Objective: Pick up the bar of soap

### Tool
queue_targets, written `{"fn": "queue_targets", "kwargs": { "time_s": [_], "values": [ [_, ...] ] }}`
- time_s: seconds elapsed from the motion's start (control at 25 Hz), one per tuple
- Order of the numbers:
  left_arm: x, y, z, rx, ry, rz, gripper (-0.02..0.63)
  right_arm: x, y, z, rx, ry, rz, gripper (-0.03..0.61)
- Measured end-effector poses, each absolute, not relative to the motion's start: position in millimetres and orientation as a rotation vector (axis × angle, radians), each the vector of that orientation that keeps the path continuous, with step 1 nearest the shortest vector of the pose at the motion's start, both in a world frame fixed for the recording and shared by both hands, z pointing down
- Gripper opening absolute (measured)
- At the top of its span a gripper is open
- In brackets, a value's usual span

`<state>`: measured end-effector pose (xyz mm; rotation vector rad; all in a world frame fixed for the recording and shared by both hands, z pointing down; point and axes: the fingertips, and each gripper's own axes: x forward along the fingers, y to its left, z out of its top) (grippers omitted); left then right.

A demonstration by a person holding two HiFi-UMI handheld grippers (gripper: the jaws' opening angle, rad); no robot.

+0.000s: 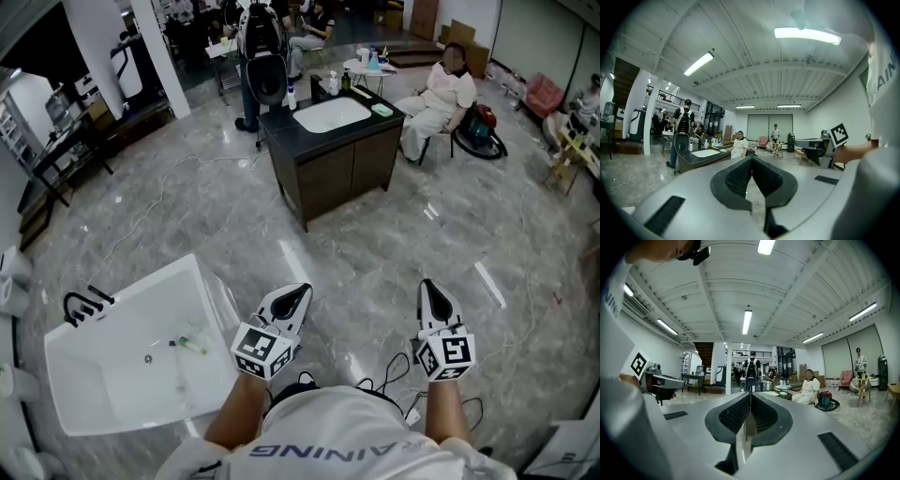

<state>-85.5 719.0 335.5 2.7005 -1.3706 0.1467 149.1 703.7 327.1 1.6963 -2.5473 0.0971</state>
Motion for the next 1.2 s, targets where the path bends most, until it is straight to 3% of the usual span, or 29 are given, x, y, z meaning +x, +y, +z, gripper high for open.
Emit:
{"fn": "queue_targets", "kwargs": {
  "time_s": [0.68,1.2],
  "values": [
    [-160.1,706.4,345.3,2.698,-1.34,0.091,0.002,75.4,696.1,327.0,1.706,-2.5,0.057,0.017],
    [-164.3,658.7,356.2,2.68,-1.34,0.1,0.002,66.3,645.0,333.9,1.673,-2.5,0.058,0.017]
  ]
}}
